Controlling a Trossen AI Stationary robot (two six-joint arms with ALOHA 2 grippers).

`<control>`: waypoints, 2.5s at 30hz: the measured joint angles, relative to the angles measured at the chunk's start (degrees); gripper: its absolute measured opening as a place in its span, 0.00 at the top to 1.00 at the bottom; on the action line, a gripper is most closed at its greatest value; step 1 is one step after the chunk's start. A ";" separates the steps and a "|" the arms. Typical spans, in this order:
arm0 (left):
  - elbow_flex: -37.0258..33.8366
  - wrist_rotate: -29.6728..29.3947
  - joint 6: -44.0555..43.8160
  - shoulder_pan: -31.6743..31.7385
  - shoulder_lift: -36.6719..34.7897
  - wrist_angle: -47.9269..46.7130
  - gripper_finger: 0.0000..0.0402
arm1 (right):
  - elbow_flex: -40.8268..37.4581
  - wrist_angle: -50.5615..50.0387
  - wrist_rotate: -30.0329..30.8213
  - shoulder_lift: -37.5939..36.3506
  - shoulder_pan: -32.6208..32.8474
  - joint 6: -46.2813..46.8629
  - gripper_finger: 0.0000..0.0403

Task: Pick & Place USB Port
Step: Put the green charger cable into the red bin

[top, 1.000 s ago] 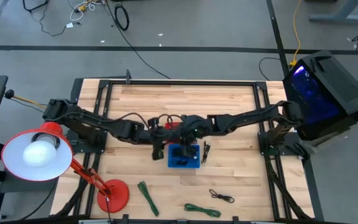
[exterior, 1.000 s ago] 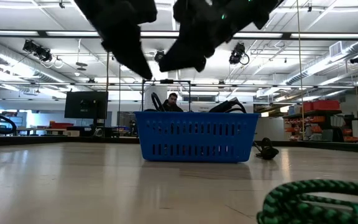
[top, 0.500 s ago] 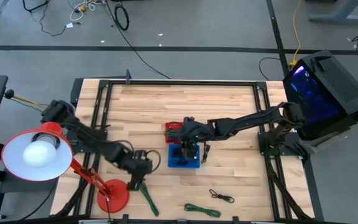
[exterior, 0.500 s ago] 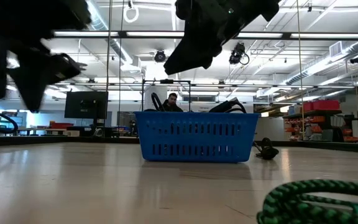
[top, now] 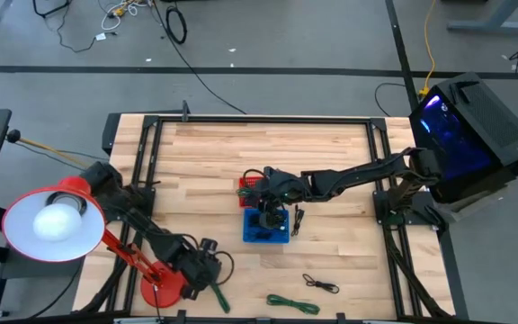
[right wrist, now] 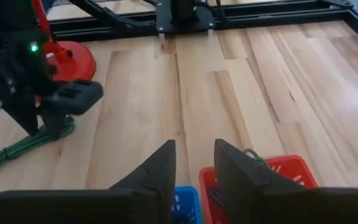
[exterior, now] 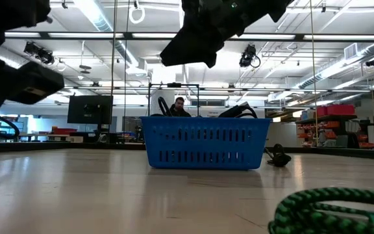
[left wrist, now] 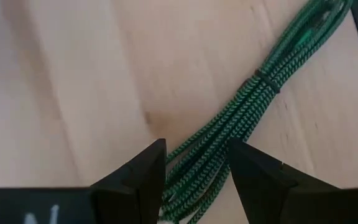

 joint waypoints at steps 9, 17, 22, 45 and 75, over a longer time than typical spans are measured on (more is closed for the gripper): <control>3.63 1.48 6.27 -0.04 3.64 -0.25 0.55 | 0.00 -1.89 -0.02 0.00 0.00 0.43 0.72; 3.92 5.96 7.41 0.50 6.89 0.06 0.55 | 0.00 -3.15 0.02 0.00 0.04 -0.09 0.72; 3.89 4.43 5.84 0.72 7.30 -0.92 0.63 | 0.00 -3.15 0.07 0.00 0.04 -0.30 0.72; 13.00 -12.64 -2.26 1.91 -3.29 -23.27 0.98 | -0.02 -16.96 3.08 -1.52 -4.31 -1.84 0.72; -19.48 -32.20 22.11 24.77 -47.28 18.91 0.98 | -0.02 -27.03 21.16 -25.35 18.24 2.08 0.72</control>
